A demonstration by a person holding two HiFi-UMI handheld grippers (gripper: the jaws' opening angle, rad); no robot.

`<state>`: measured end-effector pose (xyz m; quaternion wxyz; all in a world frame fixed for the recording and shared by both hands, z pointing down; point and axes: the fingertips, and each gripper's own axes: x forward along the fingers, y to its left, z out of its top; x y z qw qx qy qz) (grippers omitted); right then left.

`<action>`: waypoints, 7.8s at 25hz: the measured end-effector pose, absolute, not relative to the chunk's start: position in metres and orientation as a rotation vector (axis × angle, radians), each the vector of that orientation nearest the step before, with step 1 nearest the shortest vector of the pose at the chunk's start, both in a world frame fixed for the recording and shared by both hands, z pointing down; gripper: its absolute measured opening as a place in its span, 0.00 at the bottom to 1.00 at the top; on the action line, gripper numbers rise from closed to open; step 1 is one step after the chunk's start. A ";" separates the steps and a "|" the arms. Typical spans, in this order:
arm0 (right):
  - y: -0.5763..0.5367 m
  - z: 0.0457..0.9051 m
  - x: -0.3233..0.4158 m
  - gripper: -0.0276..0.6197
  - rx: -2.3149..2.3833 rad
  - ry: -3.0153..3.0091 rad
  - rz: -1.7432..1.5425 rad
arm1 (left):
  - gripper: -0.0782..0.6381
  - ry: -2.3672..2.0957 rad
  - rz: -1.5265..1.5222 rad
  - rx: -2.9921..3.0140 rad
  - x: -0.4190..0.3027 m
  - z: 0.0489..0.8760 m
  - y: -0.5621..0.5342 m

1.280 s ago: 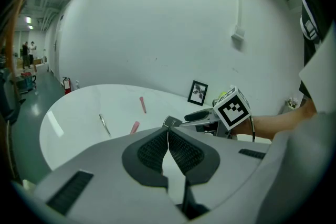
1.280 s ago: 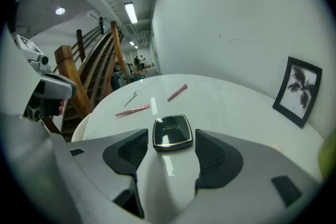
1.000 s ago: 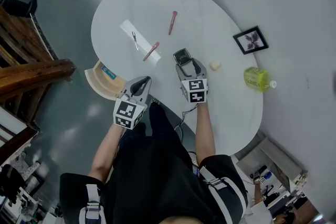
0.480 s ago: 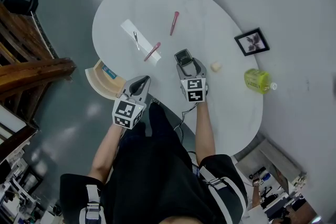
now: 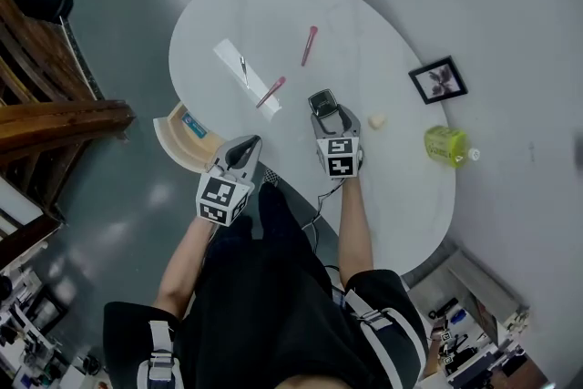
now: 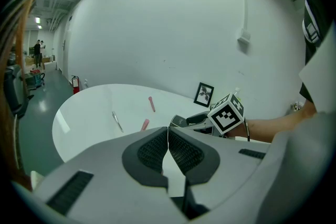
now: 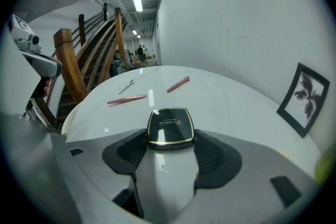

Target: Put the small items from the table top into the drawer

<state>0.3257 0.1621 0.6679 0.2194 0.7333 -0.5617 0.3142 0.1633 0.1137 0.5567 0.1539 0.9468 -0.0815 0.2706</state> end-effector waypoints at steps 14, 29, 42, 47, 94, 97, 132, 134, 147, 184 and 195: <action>0.161 0.620 0.313 0.48 2.097 -1.571 0.758 | 0.14 -0.334 0.710 2.733 0.128 0.528 0.104; 0.118 0.534 0.227 0.48 2.005 -1.825 0.597 | 0.14 -0.544 0.599 2.737 0.072 0.481 0.075; 0.044 0.514 0.116 0.48 1.773 -2.038 0.518 | 0.14 -0.830 0.539 2.638 -0.033 0.474 0.025; 0.018 0.513 0.078 0.48 1.683 -2.091 0.498 | 0.14 -0.926 0.500 2.594 -0.069 0.474 0.004; -0.045 0.780 -0.070 0.48 1.284 -1.961 0.751 | 0.14 -0.886 0.588 2.352 -0.166 0.670 -0.064; -0.053 0.791 -0.070 0.48 1.276 -1.951 0.768 | 0.14 -0.889 0.594 2.342 -0.168 0.673 -0.066; -0.096 0.901 -0.067 0.48 1.164 -1.814 0.914 | 0.14 -0.948 0.600 2.241 -0.187 0.707 -0.059; -0.098 0.899 -0.067 0.48 1.179 -1.824 0.912 | 0.14 -0.947 0.597 2.242 -0.187 0.705 -0.059; -0.086 0.858 -0.066 0.48 1.216 -1.850 0.899 | 0.14 -0.946 0.592 2.287 -0.184 0.684 -0.051; -0.037 0.494 -0.038 0.09 1.746 -2.139 0.470 | 0.14 -0.929 0.405 2.632 -0.159 0.461 -0.041; 0.001 0.401 -0.014 0.09 1.938 -2.140 0.255 | 0.14 -0.888 0.312 2.793 -0.155 0.393 -0.036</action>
